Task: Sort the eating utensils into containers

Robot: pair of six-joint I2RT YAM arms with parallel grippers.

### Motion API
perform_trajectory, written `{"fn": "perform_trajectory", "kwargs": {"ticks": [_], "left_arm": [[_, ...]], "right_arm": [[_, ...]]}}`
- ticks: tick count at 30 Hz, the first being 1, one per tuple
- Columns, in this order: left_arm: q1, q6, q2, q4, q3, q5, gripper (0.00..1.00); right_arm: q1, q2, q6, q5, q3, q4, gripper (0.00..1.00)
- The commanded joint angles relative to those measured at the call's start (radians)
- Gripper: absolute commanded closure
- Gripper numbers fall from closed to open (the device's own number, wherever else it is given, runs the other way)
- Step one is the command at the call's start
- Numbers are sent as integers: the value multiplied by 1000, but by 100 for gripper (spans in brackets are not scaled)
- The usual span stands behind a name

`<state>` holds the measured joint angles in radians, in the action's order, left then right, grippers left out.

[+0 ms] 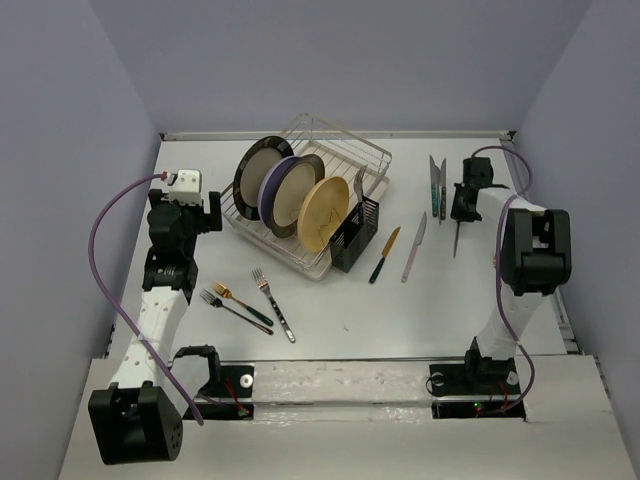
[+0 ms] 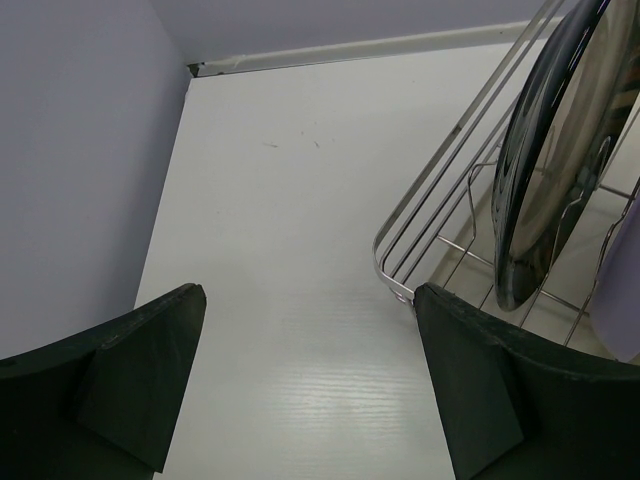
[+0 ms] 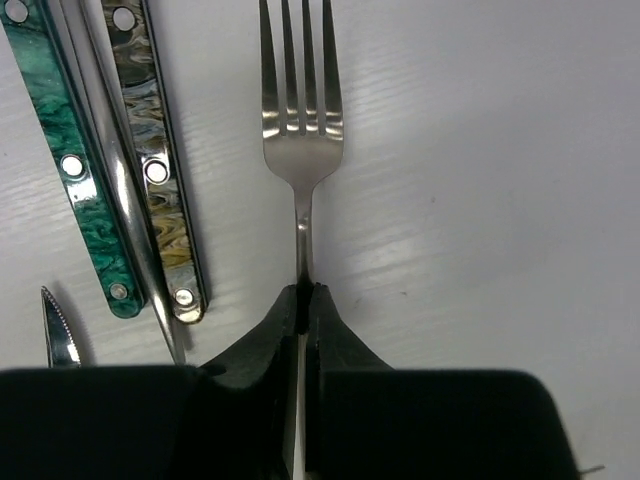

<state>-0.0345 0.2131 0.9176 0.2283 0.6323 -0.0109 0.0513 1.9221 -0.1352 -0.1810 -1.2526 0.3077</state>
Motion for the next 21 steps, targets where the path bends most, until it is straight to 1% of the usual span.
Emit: {"fn": "perform_trajectory", "kwargs": {"ticks": [1, 3, 4, 5, 6, 7, 8, 9, 11, 12, 15, 17, 21], "left_arm": [[-8, 14, -22, 48, -5, -9, 1], [-10, 14, -19, 51, -6, -9, 1], [-10, 14, -17, 52, -5, -9, 1], [-13, 12, -16, 52, -5, -9, 1], [-13, 12, -13, 54, -3, -9, 1], [-15, 11, -11, 54, -3, -8, 1], [-15, 11, -11, 52, -2, -6, 1], [-18, 11, -11, 51, 0, -1, 1], [-19, 12, -14, 51, 0, 2, 1], [-22, 14, -16, 49, -2, 0, 1], [-27, 17, -19, 46, -5, 0, 1], [-31, 17, -20, 48, -6, 0, 1], [-38, 17, -19, 49, -9, 0, 1]], "right_arm": [[2, -164, 12, -106, -5, -15, 100], [-8, -243, 28, -91, 8, -59, 100], [-30, -340, 38, -86, 19, -90, 100], [-60, -394, 51, -87, 59, -129, 100], [-102, -447, 72, -90, 90, -251, 100], [-208, -554, 141, -83, 125, -344, 100], [-272, -604, 196, -72, 168, -440, 100], [-327, -647, 239, -14, 262, -655, 100], [-443, -736, 295, 99, 358, -873, 100], [-470, -748, 290, 206, 419, -1044, 100], [-539, -724, 252, 299, 441, -1206, 100], [-573, -689, 249, 314, 435, -1239, 100], [-596, -588, 246, 330, 430, -1300, 100]]}}
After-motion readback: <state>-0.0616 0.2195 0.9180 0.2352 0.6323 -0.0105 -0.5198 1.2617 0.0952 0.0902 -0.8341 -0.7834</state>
